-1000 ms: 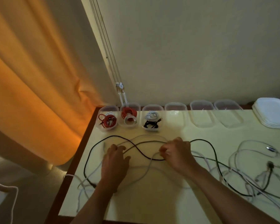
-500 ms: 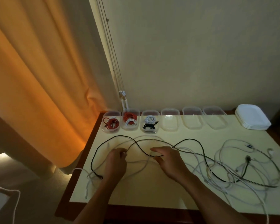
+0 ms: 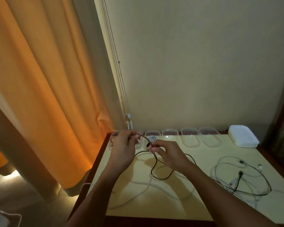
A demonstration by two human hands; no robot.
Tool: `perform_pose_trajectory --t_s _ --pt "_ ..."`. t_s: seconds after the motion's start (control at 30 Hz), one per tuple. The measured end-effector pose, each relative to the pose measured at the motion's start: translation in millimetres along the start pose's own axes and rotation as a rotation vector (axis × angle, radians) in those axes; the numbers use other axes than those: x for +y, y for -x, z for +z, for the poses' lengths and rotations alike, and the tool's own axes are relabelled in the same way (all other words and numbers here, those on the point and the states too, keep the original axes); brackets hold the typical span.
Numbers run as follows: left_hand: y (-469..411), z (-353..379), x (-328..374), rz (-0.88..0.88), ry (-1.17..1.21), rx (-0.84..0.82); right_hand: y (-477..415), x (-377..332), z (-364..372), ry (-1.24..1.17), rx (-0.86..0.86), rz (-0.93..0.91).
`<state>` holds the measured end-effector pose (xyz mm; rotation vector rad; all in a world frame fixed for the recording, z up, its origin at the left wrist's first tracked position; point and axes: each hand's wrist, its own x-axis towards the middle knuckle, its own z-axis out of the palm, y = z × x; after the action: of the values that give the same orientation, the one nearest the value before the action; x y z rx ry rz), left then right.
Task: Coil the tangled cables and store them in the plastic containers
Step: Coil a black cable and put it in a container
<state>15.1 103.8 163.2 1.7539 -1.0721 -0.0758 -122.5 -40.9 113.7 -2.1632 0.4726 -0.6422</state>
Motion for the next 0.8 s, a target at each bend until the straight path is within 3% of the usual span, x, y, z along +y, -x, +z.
perform_pose_trajectory --t_s 0.23,0.43,0.6,0.8 --pt "-35 -27 33 0.009 0.126 0.083 -15 -17 -34 0.146 -0.013 0.061" --pt "-46 -35 49 -0.034 0.097 0.116 -44 -41 -81 0.035 0.214 0.040" --pt "-46 -32 61 -0.078 0.001 -0.038 -70 -94 -132 -0.086 0.417 -0.100" --pt "-63 -23 93 -0.168 0.240 -0.098 -79 -126 -151 -0.004 0.308 -0.197"
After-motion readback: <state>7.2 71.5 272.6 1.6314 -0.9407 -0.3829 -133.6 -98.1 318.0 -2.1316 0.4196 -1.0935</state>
